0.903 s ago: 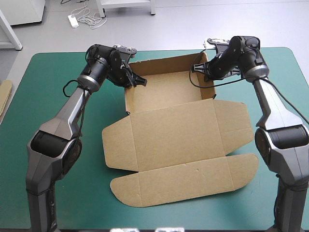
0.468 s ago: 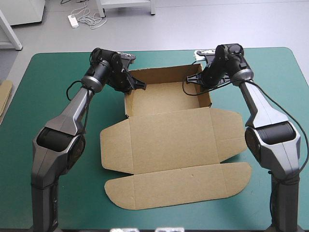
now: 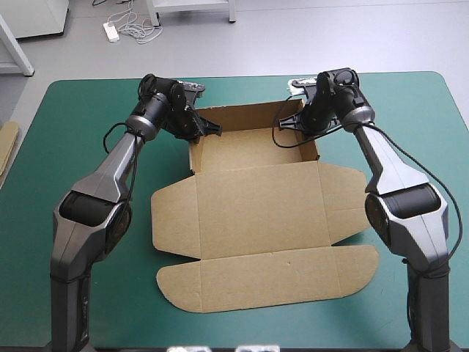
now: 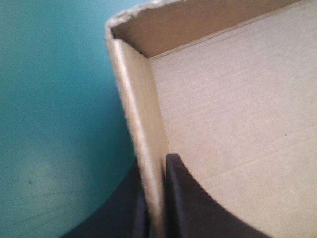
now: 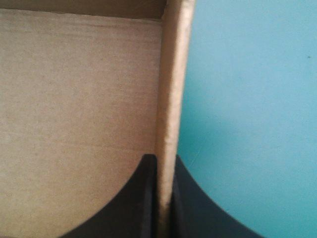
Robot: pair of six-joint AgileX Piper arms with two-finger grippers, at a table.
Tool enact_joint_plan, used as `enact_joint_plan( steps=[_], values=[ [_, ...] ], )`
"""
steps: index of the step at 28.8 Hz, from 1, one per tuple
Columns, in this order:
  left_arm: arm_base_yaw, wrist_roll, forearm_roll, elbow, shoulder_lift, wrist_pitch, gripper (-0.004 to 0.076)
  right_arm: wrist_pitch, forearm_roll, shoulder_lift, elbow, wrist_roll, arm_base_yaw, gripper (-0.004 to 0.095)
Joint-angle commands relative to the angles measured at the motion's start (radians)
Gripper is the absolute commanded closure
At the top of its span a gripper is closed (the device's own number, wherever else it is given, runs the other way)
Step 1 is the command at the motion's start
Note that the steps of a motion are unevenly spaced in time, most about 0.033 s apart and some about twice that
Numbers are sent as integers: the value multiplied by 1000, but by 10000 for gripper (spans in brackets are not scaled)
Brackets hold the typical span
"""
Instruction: Fold the box
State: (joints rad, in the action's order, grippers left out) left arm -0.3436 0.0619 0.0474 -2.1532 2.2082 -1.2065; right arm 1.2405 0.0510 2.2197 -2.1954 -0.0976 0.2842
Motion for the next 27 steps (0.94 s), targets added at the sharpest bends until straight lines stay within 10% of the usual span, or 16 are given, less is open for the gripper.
enact_joint_plan(
  steps=[1,5,9,13,27],
  values=[
    [-17,-43,44,-27,-45,37,733,-16,43,-34,-18,24,22,908],
    [-17,-45,42,-32,-45,19,682,-10,34,-36,-21,28,22,731],
    [-17,-45,33,-82,-45,-10,422,-16,20,-56,-21,24,22,454],
    [-17,-43,39,-156,-45,-18,205,-23,-13,-90,-40,10,20,391],
    [-19,-44,-10,-196,-268,-84,282,2,-66,-317,-109,20,13,399]
  ],
)
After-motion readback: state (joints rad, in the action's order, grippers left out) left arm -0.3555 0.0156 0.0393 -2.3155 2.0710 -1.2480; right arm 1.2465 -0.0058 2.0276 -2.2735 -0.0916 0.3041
